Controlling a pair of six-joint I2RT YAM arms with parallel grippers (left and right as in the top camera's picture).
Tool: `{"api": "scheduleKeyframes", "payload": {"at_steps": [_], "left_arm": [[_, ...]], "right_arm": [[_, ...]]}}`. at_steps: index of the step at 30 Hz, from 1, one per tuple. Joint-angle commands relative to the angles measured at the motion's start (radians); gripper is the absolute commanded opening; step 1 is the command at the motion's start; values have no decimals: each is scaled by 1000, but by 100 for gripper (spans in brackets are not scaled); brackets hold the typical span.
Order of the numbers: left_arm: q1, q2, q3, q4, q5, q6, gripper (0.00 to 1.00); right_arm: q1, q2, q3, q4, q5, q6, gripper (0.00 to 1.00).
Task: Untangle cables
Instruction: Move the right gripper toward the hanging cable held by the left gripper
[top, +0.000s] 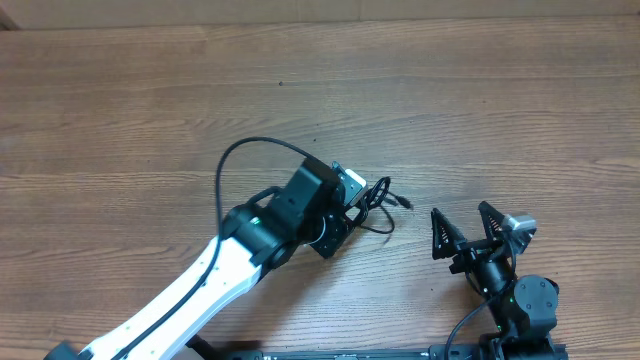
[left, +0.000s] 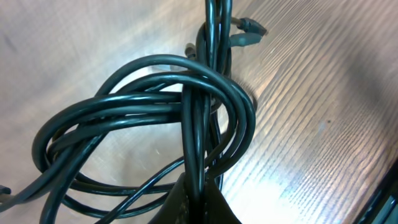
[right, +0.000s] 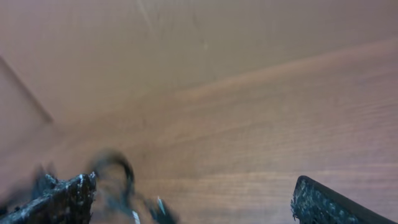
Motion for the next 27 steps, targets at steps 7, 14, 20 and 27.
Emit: {"api": "scheduleKeyframes", "payload": {"at_steps": [7,14,20,27], "left_arm": [[11,-84,26,9,-169,181,4],[10,-85,26,61,-183,180,4],[8,-85,26,79,-101,181,4],[8,-85,26,72,161,302,4]], "right_arm": [[-2,57,324,-313,-60,-63,100],[-2,240,486,-450,-130,-100,100],[-2,459,611,-454,-334,-95,100],[-2,595,680,-451,-547,-95,100]]}}
